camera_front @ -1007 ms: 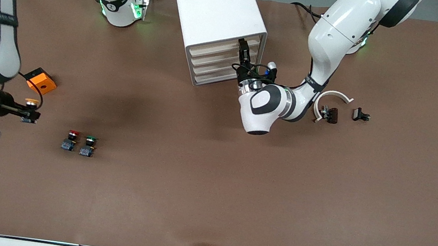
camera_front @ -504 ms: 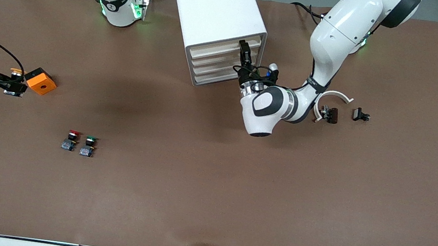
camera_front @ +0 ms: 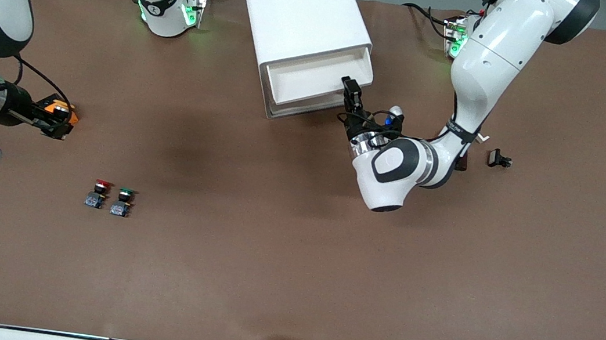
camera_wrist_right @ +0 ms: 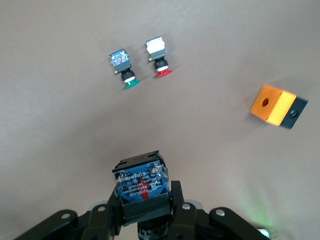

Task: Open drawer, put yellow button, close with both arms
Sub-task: 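Pull the drawer open with the left gripper while the right gripper lifts the button, then carry the yellow button with the right gripper over the open drawer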

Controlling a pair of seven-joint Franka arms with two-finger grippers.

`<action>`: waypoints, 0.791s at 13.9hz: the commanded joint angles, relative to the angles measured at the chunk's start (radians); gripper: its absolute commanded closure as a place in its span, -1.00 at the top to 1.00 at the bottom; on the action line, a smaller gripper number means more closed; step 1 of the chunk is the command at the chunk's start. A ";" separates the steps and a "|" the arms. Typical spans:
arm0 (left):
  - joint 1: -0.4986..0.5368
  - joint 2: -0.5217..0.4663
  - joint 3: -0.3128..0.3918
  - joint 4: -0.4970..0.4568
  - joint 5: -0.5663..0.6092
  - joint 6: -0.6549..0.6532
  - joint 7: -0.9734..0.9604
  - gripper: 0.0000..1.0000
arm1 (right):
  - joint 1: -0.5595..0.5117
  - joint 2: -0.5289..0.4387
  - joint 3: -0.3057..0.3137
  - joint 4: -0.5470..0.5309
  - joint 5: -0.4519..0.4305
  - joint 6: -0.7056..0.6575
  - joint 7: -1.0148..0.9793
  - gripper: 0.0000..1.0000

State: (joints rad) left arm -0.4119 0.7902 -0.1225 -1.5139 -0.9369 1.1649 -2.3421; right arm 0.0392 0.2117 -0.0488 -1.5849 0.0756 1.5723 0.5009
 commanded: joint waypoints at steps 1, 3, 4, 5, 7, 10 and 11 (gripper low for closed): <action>0.044 -0.006 0.011 0.012 0.041 0.001 -0.002 -1.00 | 0.036 0.002 0.003 0.020 0.024 -0.018 0.089 -1.00; 0.056 0.001 0.012 0.037 0.043 0.001 -0.002 -1.00 | 0.099 0.002 0.006 0.020 0.026 -0.011 0.224 -1.00; 0.062 0.004 0.023 0.049 0.043 0.001 -0.002 -0.98 | 0.140 0.002 0.006 0.023 0.029 -0.008 0.290 -1.00; 0.071 0.012 0.030 0.064 0.041 0.001 0.000 -0.97 | 0.181 0.005 0.004 0.043 0.039 -0.008 0.368 -1.00; 0.099 0.026 0.032 0.093 0.038 0.001 0.006 -0.93 | 0.247 0.006 0.004 0.060 0.069 0.008 0.496 -1.00; 0.146 0.041 0.034 0.126 0.038 0.004 0.006 -0.83 | 0.368 0.011 0.004 0.071 0.069 0.046 0.678 -1.00; 0.157 0.041 0.034 0.124 0.038 0.004 0.006 -0.73 | 0.404 0.012 0.004 0.071 0.069 0.064 0.739 -1.00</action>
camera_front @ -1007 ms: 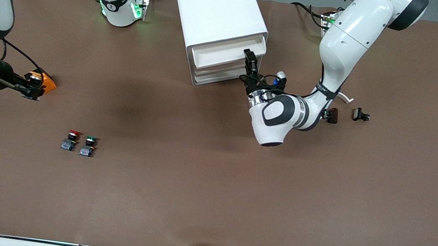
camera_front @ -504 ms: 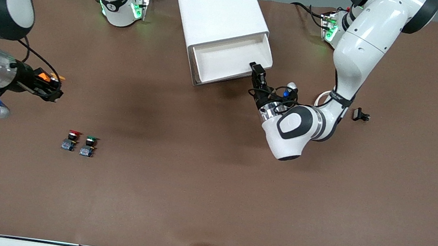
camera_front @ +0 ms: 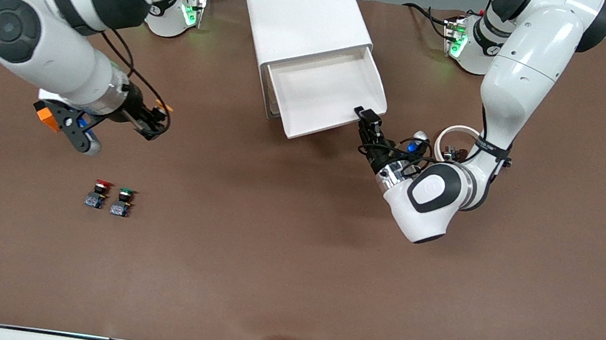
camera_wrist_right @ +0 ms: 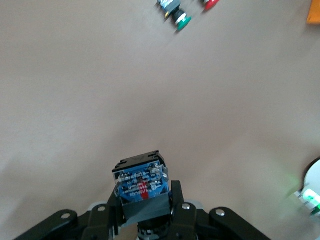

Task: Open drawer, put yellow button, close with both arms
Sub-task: 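Carry the yellow button with the right gripper over the open drawer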

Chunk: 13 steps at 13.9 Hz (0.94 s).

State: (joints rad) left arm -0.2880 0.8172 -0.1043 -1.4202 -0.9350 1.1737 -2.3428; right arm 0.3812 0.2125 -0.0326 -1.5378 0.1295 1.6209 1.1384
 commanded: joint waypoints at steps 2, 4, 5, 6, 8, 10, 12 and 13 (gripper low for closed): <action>0.040 0.017 0.015 0.030 0.036 -0.002 0.008 -0.70 | 0.138 0.011 -0.012 0.027 0.015 0.042 0.220 -1.00; 0.040 0.017 0.015 0.030 0.035 0.001 0.008 -0.58 | 0.209 0.013 -0.012 0.034 0.012 0.046 0.332 -1.00; 0.040 0.017 0.015 0.029 0.035 0.003 0.008 -0.48 | 0.246 0.015 -0.013 0.038 0.010 0.060 0.387 -1.00; 0.040 0.017 0.015 0.029 0.035 0.003 0.008 0.00 | 0.284 0.015 -0.013 0.038 0.009 0.086 0.443 -1.00; 0.040 0.017 0.014 0.029 0.028 0.003 0.011 0.91 | 0.370 0.021 -0.013 0.038 -0.005 0.137 0.587 -1.00; 0.040 0.014 0.014 0.032 0.025 0.004 0.048 1.00 | 0.432 0.037 -0.015 0.036 -0.014 0.184 0.665 -1.00; 0.043 0.013 0.014 0.032 0.031 0.009 0.066 1.00 | 0.496 0.073 -0.015 0.036 -0.066 0.201 0.731 -1.00; 0.047 0.011 0.014 0.033 0.035 0.007 0.077 1.00 | 0.524 0.093 -0.015 0.036 -0.079 0.206 0.736 -1.00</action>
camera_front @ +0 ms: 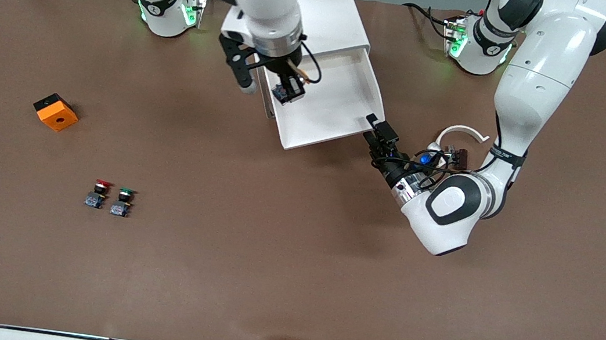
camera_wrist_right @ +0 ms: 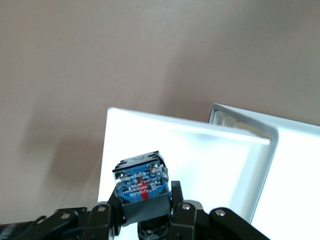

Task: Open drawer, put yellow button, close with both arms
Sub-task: 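Carry the yellow button with the right gripper over the open drawer, then release the button into the drawer while the left gripper lets go of the handle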

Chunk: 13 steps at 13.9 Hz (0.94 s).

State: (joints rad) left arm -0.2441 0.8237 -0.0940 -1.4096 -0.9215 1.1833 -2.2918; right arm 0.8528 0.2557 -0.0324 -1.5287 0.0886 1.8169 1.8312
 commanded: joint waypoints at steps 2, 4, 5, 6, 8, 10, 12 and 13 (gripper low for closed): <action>0.025 0.000 -0.003 0.037 0.021 -0.007 0.057 1.00 | 0.109 0.097 -0.017 0.028 -0.039 0.034 0.090 -1.00; 0.042 -0.003 -0.006 0.046 0.024 -0.020 0.147 1.00 | 0.132 0.137 -0.015 0.028 -0.039 0.106 0.158 -1.00; 0.049 -0.008 -0.006 0.046 0.044 -0.027 0.203 1.00 | 0.155 0.154 -0.017 0.030 -0.041 0.128 0.174 -1.00; 0.055 -0.015 -0.009 0.046 0.068 -0.034 0.265 1.00 | 0.166 0.172 -0.017 0.033 -0.041 0.152 0.198 -1.00; 0.075 -0.028 -0.010 0.046 0.114 -0.045 0.407 1.00 | 0.172 0.209 -0.017 0.053 -0.043 0.167 0.226 -1.00; 0.085 -0.040 -0.007 0.044 0.183 -0.051 0.587 1.00 | 0.184 0.240 -0.017 0.071 -0.043 0.168 0.235 -1.00; 0.085 -0.060 -0.006 0.040 0.321 -0.048 0.774 1.00 | 0.184 0.254 -0.017 0.088 -0.043 0.168 0.272 -1.00; 0.085 -0.061 -0.006 0.040 0.392 -0.044 0.852 1.00 | 0.184 0.255 -0.017 0.093 -0.043 0.168 0.273 -1.00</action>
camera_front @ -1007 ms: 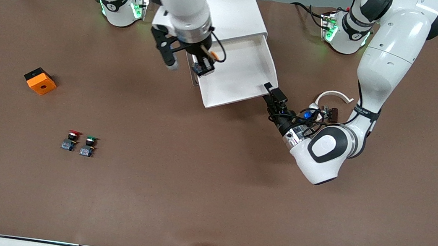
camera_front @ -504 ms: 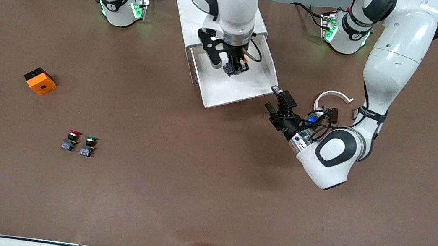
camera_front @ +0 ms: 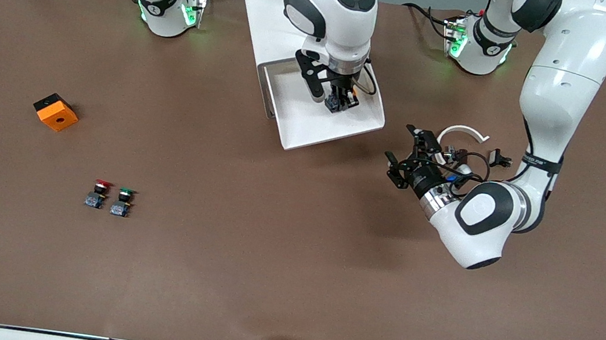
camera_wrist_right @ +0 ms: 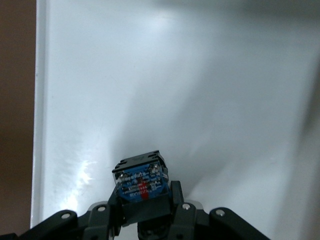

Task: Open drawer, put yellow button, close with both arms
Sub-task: 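Release the button into the drawer while the left gripper lets go of the handle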

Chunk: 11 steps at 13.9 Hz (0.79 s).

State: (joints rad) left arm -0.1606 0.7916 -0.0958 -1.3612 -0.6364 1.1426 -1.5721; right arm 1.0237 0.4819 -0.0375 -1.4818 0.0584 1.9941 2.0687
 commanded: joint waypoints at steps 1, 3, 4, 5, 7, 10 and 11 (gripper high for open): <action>0.001 -0.034 -0.004 -0.009 0.163 0.023 0.215 1.00 | 0.013 0.029 -0.012 0.049 -0.011 -0.009 0.042 -1.00; 0.001 -0.048 -0.004 -0.010 0.262 0.151 0.338 1.00 | 0.012 0.029 -0.012 0.051 -0.009 -0.009 0.050 -1.00; 0.000 -0.051 -0.004 -0.012 0.280 0.211 0.386 1.00 | 0.010 0.029 -0.012 0.049 -0.011 -0.009 0.047 -0.59; -0.004 -0.066 -0.001 -0.016 0.299 0.267 0.424 1.00 | 0.007 0.029 -0.012 0.051 -0.009 -0.009 0.047 0.77; -0.019 -0.087 -0.001 -0.042 0.346 0.385 0.461 1.00 | 0.003 0.027 -0.013 0.052 -0.012 -0.011 0.036 1.00; -0.052 -0.118 -0.004 -0.078 0.449 0.494 0.466 1.00 | -0.033 0.020 -0.015 0.112 0.004 -0.035 -0.036 1.00; -0.056 -0.118 -0.004 -0.076 0.487 0.544 0.465 1.00 | -0.062 0.017 -0.010 0.135 0.007 -0.072 -0.095 1.00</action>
State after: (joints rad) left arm -0.1970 0.7191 -0.1016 -1.3889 -0.2188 1.6096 -1.1200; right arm 1.0099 0.4895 -0.0558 -1.4187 0.0586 1.9824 2.0551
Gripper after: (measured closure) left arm 0.000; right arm 0.053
